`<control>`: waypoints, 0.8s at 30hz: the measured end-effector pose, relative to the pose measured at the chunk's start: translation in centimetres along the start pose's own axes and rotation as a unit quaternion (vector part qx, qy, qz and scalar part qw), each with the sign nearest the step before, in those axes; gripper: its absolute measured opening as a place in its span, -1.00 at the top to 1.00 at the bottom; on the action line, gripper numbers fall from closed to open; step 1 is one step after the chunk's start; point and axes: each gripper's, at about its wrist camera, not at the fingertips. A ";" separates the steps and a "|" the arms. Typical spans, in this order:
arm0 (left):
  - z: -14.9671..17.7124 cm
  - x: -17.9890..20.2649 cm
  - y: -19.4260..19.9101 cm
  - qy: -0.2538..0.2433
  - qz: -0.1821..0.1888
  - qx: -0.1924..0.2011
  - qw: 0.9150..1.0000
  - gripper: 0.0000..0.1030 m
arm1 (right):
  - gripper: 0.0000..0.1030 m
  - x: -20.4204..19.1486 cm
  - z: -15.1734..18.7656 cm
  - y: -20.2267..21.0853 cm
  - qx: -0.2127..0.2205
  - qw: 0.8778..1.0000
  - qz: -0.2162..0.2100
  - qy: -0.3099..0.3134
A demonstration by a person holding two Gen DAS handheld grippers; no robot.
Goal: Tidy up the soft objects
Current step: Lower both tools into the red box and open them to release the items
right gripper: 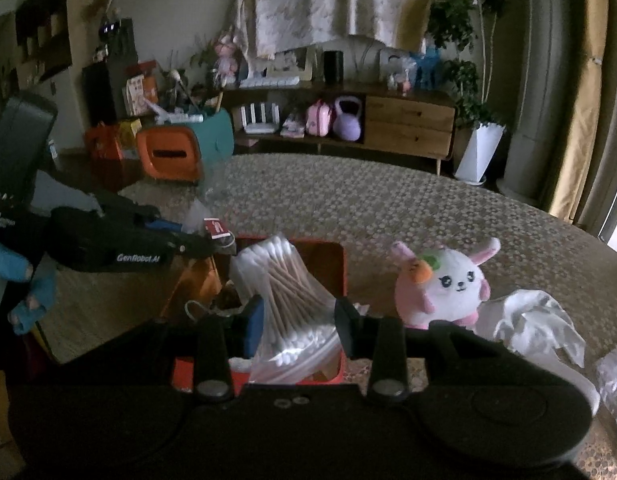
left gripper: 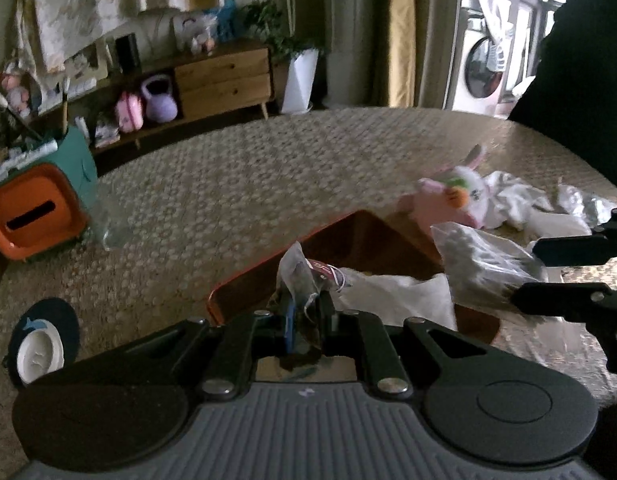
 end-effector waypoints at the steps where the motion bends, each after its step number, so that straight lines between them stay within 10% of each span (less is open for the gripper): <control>1: 0.0 -0.4 -0.6 0.003 0.000 -0.006 1.000 0.78 | 0.28 -0.2 -0.1 -0.6 -0.004 1.000 0.004 0.004; 24: 0.1 -1.6 -7.9 -0.009 -0.027 -0.075 0.997 0.78 | 0.26 -2.7 -1.4 -11.1 -0.063 0.995 0.036 0.070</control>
Point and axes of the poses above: each gripper's, at about its wrist camera, not at the fingertips, and y roughly against the way its jaws point, x to its right, z to its underside, and after that the axes turned 11 degrees about z, right-handed
